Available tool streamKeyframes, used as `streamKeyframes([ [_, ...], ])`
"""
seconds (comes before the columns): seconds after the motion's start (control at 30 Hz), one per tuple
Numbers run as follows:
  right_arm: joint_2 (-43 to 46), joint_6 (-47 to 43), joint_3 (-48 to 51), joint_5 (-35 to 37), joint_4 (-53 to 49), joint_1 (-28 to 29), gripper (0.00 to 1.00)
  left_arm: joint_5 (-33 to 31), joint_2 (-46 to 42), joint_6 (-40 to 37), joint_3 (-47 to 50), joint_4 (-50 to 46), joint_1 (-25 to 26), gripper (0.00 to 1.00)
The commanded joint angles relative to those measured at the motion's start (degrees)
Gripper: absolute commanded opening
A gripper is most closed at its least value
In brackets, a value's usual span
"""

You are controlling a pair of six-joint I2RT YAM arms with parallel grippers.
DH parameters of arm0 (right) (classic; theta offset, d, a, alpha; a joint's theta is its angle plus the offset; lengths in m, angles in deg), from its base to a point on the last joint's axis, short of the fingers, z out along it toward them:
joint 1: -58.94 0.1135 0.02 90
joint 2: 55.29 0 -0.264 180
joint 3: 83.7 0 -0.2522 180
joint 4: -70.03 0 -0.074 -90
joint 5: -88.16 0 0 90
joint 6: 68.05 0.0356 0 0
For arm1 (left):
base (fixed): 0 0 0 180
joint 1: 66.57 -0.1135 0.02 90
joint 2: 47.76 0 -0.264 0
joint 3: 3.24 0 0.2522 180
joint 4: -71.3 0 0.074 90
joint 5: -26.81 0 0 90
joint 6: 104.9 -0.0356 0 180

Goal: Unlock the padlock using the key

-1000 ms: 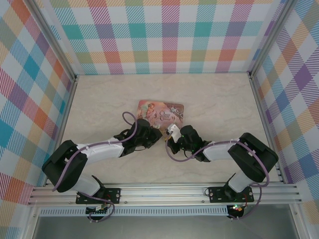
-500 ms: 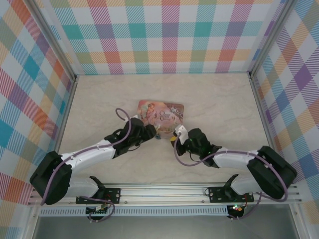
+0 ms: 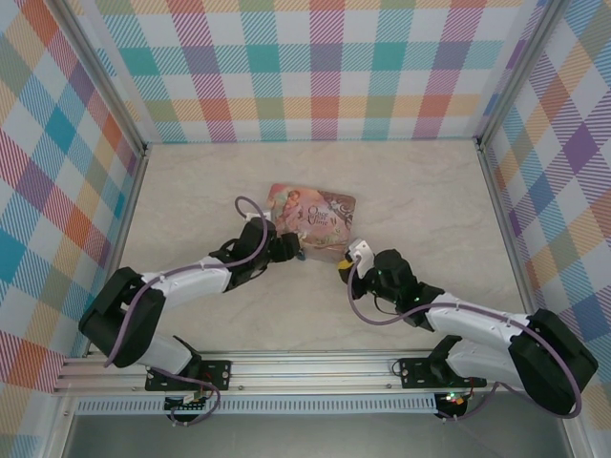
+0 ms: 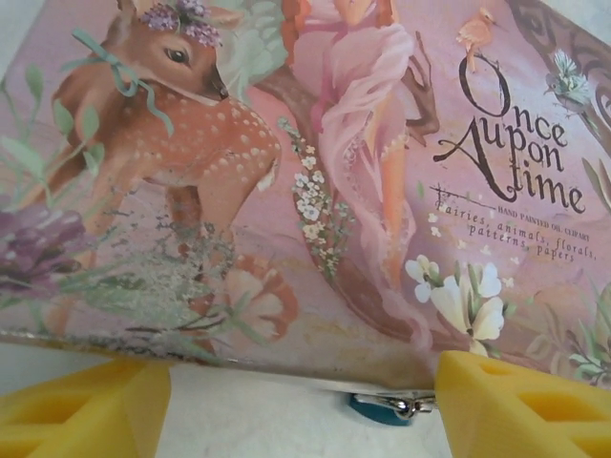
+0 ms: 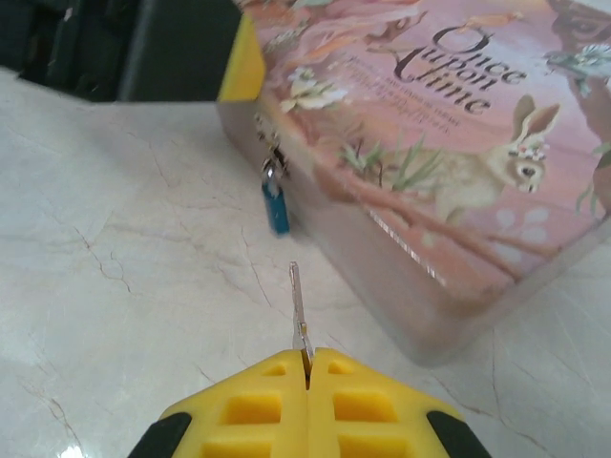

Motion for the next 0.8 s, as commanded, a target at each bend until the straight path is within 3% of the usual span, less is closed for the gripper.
streamKeyframes([
  [0.0,2.11,0.3,1.09,1.36,-2.24,-0.33,0.03,2.32,1.0,-7.65,-1.73,6.26,-0.68,0.76],
  [0.37,6.19,-0.55,2.79,3.83,-3.73,-0.3,0.03,3.03,-4.41,-17.57,12.71,19.57,3.04,0.8],
  [0.6,6.21,-0.54,2.86,3.95,-3.72,-0.3,0.03,4.17,2.32,-22.68,15.25,29.94,4.06,0.84],
  [0.77,6.31,-0.68,2.96,3.95,-3.76,-0.28,0.04,1.49,9.03,-24.59,17.11,40.56,4.75,0.86],
])
